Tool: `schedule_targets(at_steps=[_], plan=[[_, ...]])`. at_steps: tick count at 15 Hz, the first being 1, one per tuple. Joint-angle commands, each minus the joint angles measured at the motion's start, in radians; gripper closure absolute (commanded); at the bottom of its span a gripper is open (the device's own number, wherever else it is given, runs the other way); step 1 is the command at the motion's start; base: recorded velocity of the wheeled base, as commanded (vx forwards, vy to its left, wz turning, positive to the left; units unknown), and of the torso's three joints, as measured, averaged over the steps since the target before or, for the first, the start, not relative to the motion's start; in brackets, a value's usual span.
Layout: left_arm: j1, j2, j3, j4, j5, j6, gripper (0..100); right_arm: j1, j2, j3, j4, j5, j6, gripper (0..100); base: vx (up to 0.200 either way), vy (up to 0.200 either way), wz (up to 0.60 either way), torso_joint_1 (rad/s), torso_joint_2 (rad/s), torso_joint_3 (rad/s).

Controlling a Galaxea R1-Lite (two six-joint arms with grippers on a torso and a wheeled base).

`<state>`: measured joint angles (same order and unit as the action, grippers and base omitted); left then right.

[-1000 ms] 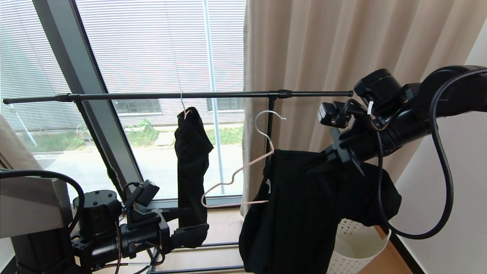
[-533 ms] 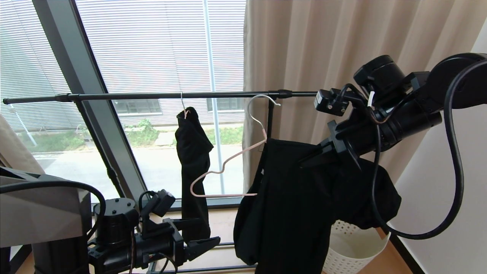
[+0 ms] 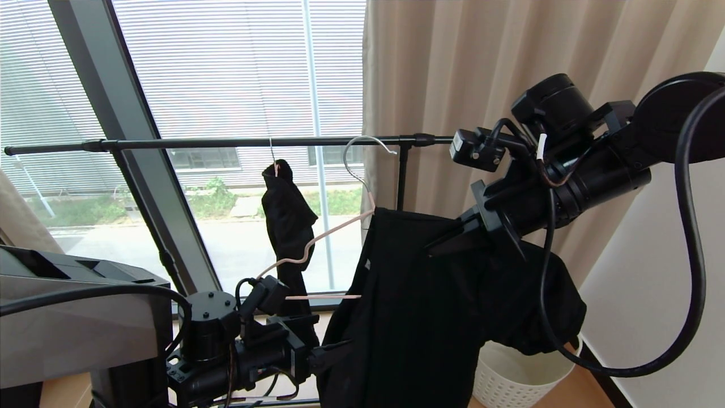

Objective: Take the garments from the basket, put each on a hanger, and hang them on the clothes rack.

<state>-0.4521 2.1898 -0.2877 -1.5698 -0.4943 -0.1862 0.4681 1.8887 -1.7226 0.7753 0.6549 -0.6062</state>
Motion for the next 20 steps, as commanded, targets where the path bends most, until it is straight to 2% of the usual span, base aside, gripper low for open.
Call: schedule_targets(at_steps=[1,16,20], plan=[[0.0,0.008,-0.005,-0.001,0.0,-0.001,0,0.001,-0.017,0.017,-0.001,0.003,-0.003,100,0.0,0.0,0.0,0.0,0.0,0.0],[0.05,-0.019,-0.015,-0.001,-0.009,-0.059,0,-0.016,-0.026,0.063,-0.002,0.012,-0.029,100,0.0,0.0,0.0,0.0,0.0,0.0],[0.024,-0.013,-0.002,-0.001,-0.007,-0.049,0,-0.017,-0.019,0.043,-0.025,0.014,0.043,100,0.0,0.0,0.0,0.0,0.0,0.0]])
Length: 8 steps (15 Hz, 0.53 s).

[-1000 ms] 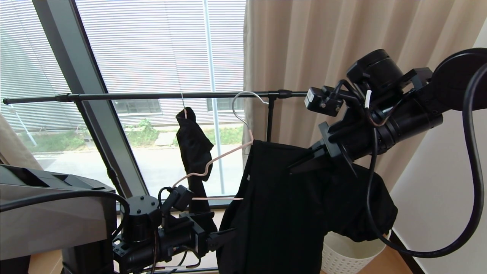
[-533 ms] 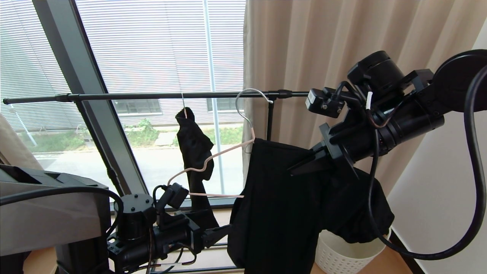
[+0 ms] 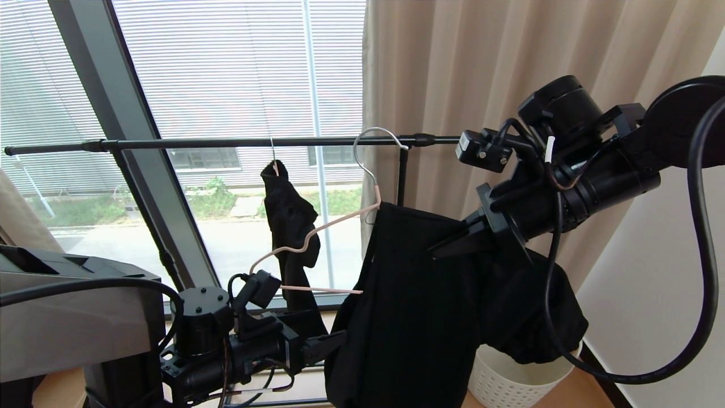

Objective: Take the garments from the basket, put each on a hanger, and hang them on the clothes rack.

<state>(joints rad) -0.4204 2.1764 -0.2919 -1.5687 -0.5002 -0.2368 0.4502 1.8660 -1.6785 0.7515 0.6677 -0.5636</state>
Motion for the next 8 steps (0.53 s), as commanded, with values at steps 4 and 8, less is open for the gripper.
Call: schedule_targets(at_steps=[4,8], plan=[[-0.017,-0.001,0.008,-0.002,0.0,-0.007,0,0.001,0.012,-0.003,-0.02,0.02,0.036,100,0.0,0.0,0.0,0.0,0.0,0.0],[-0.026,-0.026,0.02,-0.002,0.0,-0.007,0,-0.022,0.035,-0.001,-0.092,0.05,0.091,100,0.0,0.0,0.0,0.0,0.0,0.0]])
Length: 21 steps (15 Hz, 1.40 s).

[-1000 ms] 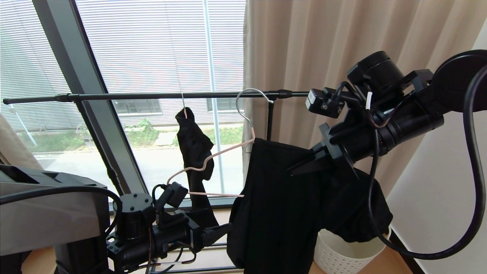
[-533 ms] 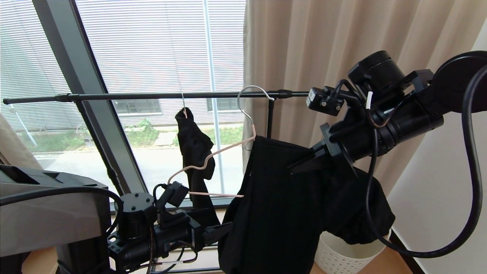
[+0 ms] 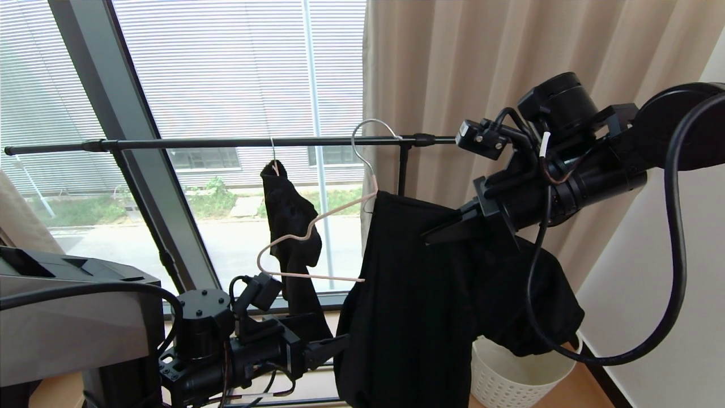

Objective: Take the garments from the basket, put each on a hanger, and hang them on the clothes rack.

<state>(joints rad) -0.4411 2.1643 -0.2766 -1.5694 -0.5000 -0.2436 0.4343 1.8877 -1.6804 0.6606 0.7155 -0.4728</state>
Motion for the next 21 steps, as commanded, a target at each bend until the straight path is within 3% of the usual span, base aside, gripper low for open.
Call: schedule_targets(at_steps=[1,4,6,10,14,19,21], plan=[[-0.022,-0.023,0.007,-0.001,0.0,0.001,0,-0.006,0.019,0.005,-0.001,0.004,0.0,100,0.0,0.0,0.0,0.0,0.0,0.0],[-0.039,-0.049,0.025,-0.001,-0.002,0.0,0,-0.015,0.019,0.018,-0.001,0.009,0.002,100,0.0,0.0,0.0,0.0,0.0,0.0],[-0.031,-0.058,0.028,-0.001,-0.002,-0.005,0,-0.058,0.011,0.018,0.002,0.062,0.0,100,0.0,0.0,0.0,0.0,0.0,0.0],[0.022,-0.063,-0.001,-0.001,-0.006,-0.102,0,-0.131,-0.038,0.073,-0.001,0.145,-0.009,100,0.0,0.0,0.0,0.0,0.0,0.0],[0.033,-0.072,-0.01,-0.001,-0.008,-0.126,0,-0.177,-0.045,0.094,0.005,0.196,-0.05,100,0.0,0.0,0.0,0.0,0.0,0.0],[0.084,-0.038,-0.058,-0.001,-0.046,-0.289,0,-0.213,-0.122,0.185,0.004,0.285,-0.115,100,0.0,0.0,0.0,0.0,0.0,0.0],[0.087,-0.035,-0.075,-0.001,-0.054,-0.313,0,-0.216,-0.136,0.203,0.001,0.308,-0.145,100,0.0,0.0,0.0,0.0,0.0,0.0]])
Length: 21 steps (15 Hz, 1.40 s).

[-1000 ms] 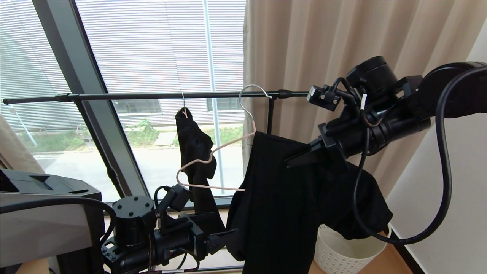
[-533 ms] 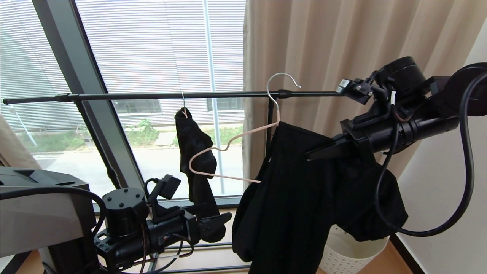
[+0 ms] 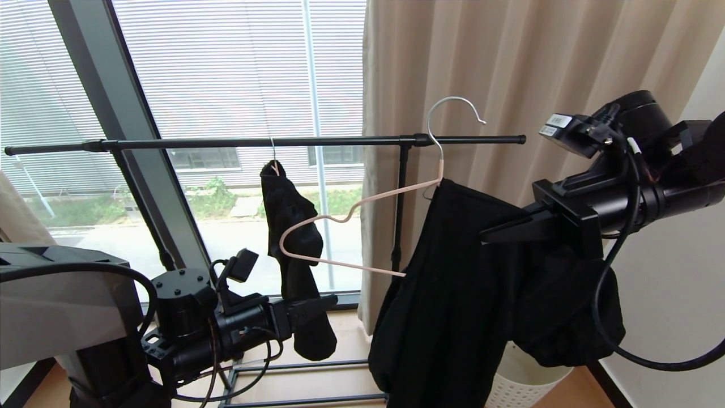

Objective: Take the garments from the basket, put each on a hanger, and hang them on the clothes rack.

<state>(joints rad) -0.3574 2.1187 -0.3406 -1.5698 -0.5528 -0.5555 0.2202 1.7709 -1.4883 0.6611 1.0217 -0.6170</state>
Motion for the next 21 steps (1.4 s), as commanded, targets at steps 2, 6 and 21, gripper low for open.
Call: schedule_targets(at_steps=[2,6,21], plan=[[0.0,0.069,-0.086,-0.001,-0.003,0.003,0,-0.002,-0.024,0.006,-0.001,0.003,-0.043,100,0.0,0.0,0.0,0.0,0.0,0.0],[-0.009,0.116,-0.124,-0.001,-0.119,0.026,0,0.028,-0.025,0.003,-0.001,0.006,-0.058,100,0.0,0.0,0.0,0.0,0.0,0.0],[-0.109,0.19,-0.219,-0.001,-0.136,0.045,100,0.077,-0.01,-0.024,-0.005,0.005,-0.056,100,0.0,0.0,0.0,0.0,0.0,0.0]])
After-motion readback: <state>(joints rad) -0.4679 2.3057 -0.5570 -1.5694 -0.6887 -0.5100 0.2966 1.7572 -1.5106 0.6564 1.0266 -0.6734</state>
